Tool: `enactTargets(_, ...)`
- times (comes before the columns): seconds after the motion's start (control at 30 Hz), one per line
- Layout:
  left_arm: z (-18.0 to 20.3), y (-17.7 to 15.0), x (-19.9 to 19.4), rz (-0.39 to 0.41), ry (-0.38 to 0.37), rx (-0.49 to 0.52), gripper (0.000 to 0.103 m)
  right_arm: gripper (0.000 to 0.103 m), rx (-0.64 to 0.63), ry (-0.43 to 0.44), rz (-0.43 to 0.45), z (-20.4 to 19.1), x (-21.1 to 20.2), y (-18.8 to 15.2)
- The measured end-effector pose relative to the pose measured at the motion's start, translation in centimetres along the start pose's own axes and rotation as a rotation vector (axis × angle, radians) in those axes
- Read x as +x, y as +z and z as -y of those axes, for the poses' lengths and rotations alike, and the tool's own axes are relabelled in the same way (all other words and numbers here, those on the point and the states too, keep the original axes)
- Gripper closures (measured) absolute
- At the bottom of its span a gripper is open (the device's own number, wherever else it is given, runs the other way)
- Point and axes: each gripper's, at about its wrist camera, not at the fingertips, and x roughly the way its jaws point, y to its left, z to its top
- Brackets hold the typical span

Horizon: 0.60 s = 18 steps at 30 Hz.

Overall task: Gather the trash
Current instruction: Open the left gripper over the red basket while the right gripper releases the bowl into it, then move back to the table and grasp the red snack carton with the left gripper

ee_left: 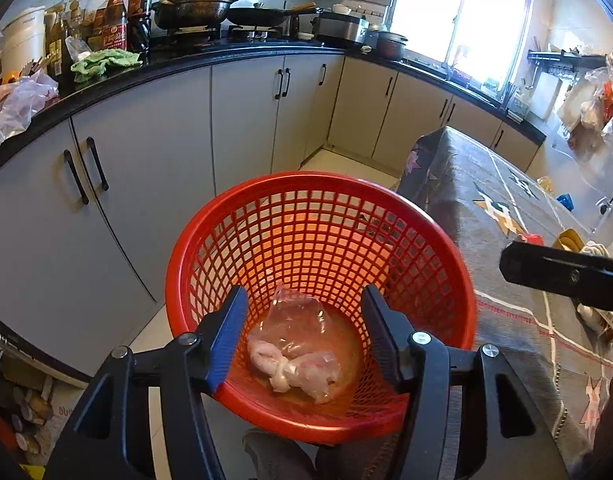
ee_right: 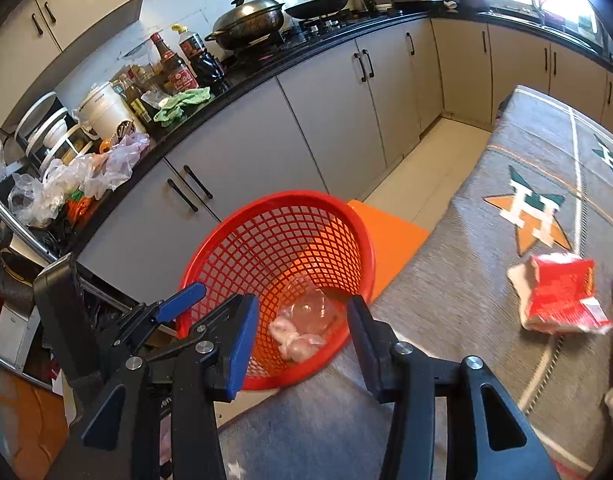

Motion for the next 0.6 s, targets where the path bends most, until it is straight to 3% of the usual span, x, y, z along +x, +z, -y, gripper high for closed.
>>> enactTargets(0.27,3.3,-0.1,-2.5,0.036,-0.038,0.051,0.044,0.05,0.04,-0.024,0.056,1.9,-5.2,-3.1)
enactTargets(0.6,11.1,-1.4,-4.9,0.041,-0.123,0.195,0.041,0.049,0.179,-0.066,0.158,7.6,-14.6,-9.3)
